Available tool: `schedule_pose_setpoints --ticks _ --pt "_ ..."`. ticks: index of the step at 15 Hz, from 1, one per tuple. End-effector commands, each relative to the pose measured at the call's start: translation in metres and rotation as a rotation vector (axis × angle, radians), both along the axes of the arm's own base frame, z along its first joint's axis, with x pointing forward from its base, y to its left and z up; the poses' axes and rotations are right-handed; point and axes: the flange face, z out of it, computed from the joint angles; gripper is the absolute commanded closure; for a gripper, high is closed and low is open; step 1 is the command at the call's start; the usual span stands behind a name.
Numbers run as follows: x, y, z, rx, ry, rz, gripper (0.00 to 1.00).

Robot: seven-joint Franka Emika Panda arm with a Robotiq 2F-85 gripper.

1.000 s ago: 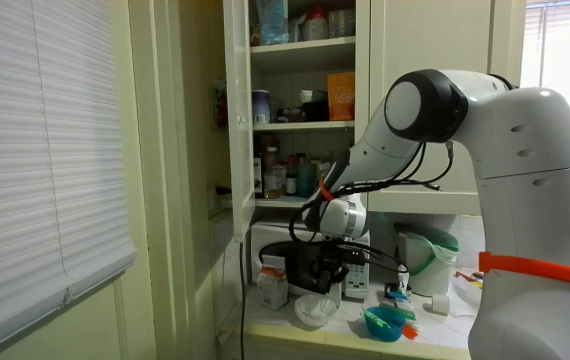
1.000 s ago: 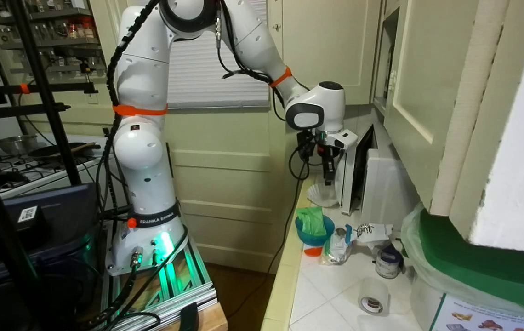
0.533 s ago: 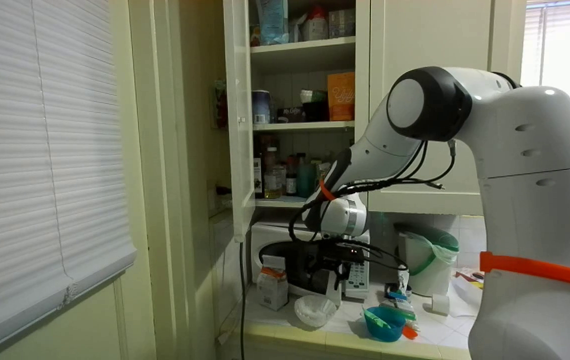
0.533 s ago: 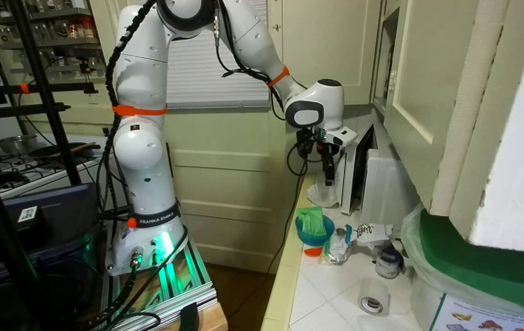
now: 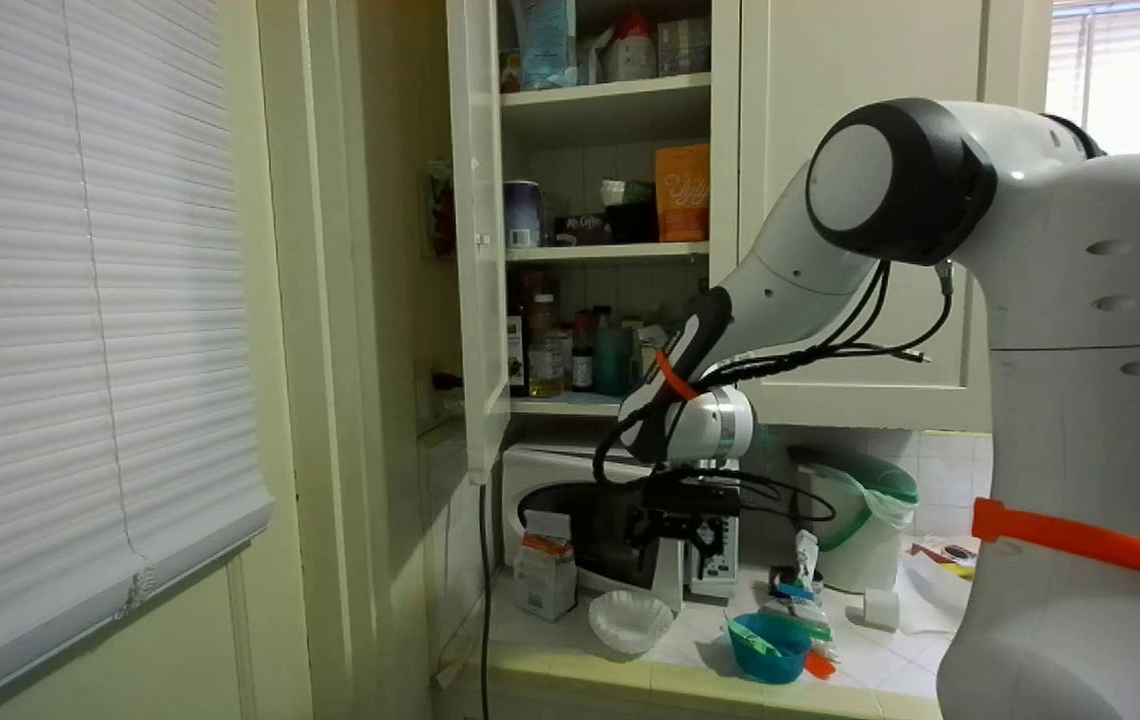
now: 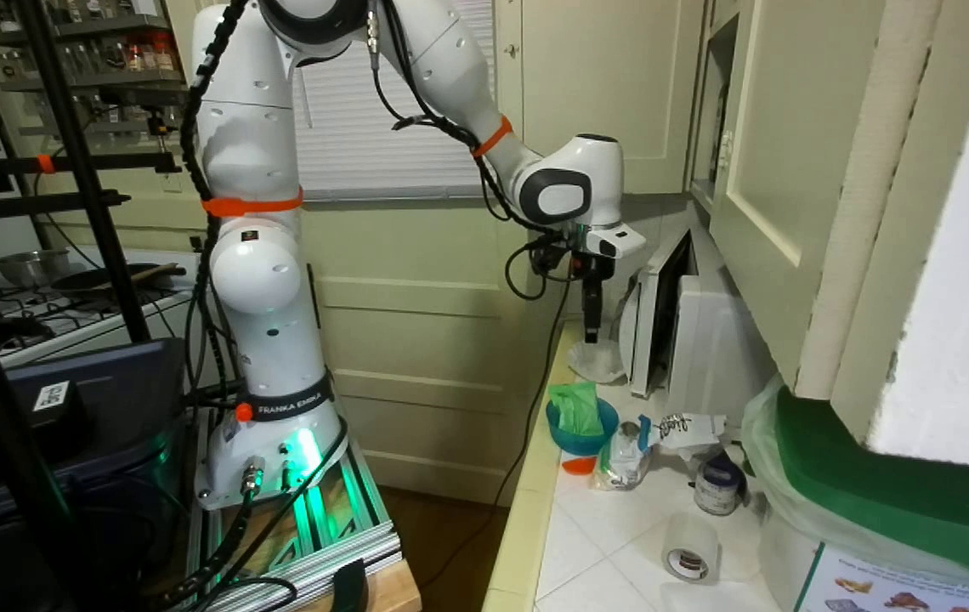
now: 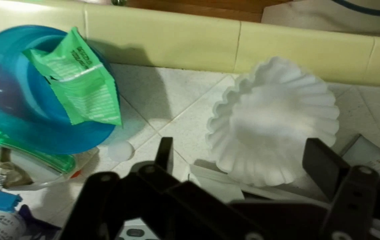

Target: Move the blue bowl to the right, put the white bowl on the counter then put the green bag inside the white bowl

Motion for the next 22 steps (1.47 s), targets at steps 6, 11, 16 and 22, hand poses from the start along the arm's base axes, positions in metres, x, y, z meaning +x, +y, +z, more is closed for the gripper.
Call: schedule_pose_setpoints --ticks 6,11,16,22 --pt "-0.039 -0.022 0.008 -0.113 0.052 0.027 0.0" --pt "-0.039 -0.035 -0.009 -0.143 0.097 0.017 0.0" --pt "-0.038 -0.034 -0.014 -0.14 0.101 -0.014 0.0" --pt "-0.039 -0.03 -0.024 -0.153 0.121 -0.031 0.0"
